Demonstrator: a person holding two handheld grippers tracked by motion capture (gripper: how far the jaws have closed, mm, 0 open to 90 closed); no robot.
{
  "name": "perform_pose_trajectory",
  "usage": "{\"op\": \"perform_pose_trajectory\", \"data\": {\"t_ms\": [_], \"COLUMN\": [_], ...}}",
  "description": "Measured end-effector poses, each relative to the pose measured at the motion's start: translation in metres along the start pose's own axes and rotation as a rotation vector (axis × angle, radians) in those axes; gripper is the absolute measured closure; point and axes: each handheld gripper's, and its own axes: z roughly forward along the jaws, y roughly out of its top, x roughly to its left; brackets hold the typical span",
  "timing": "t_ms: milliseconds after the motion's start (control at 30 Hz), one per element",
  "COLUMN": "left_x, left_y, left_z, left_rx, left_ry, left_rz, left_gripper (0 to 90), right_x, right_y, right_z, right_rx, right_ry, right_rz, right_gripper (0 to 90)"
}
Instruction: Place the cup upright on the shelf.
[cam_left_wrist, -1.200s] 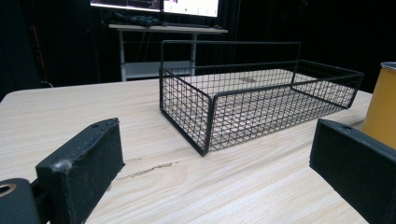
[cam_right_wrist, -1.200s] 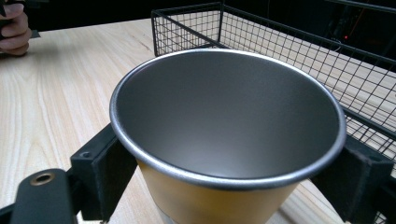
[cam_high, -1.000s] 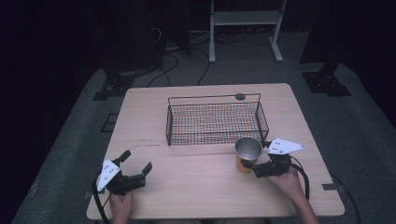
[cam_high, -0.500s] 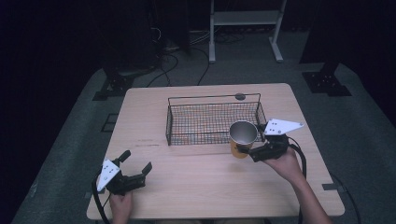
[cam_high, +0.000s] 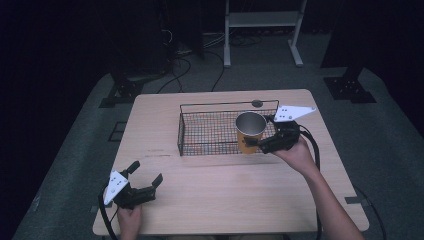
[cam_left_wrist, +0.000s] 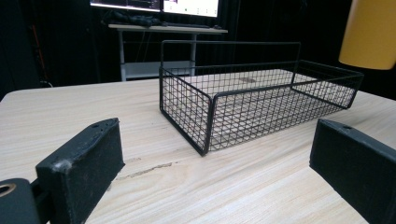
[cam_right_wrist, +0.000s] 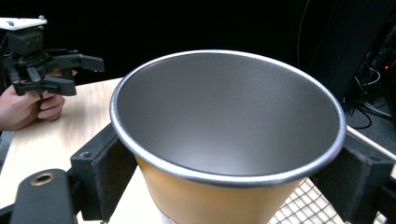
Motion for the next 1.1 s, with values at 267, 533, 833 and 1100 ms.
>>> {"op": "perform_pose_trajectory", "data": {"t_ms": [267,533,833,1100], "left_x": [0.0,0.0,0.0,0.0], "left_y": [0.0,0.0,0.0,0.0], "left_z": [0.0,0.0,0.0,0.0], "left_rx": [0.002,0.001,0.001,-0.001], "left_ry": [-0.003,-0.004,-0.005,-0.006], "left_rz": [0.003,-0.002,-0.003,-0.004], "left_gripper": [1.7,1.7,1.7,1.6], "right_x": [-0.01,-0.024,-0.039,-0.056], "right_y": [0.014,0.026,0.027,0.02], "right_z": [0.013,0.027,0.047,0.065], "right_rx": [0.014,0.022,0.034,0.065], "right_ry": [0.012,0.02,0.024,0.02], "right_rz": [0.001,0.01,0.024,0.053], "right_gripper": [13.1,13.1,13.1,13.1]}}
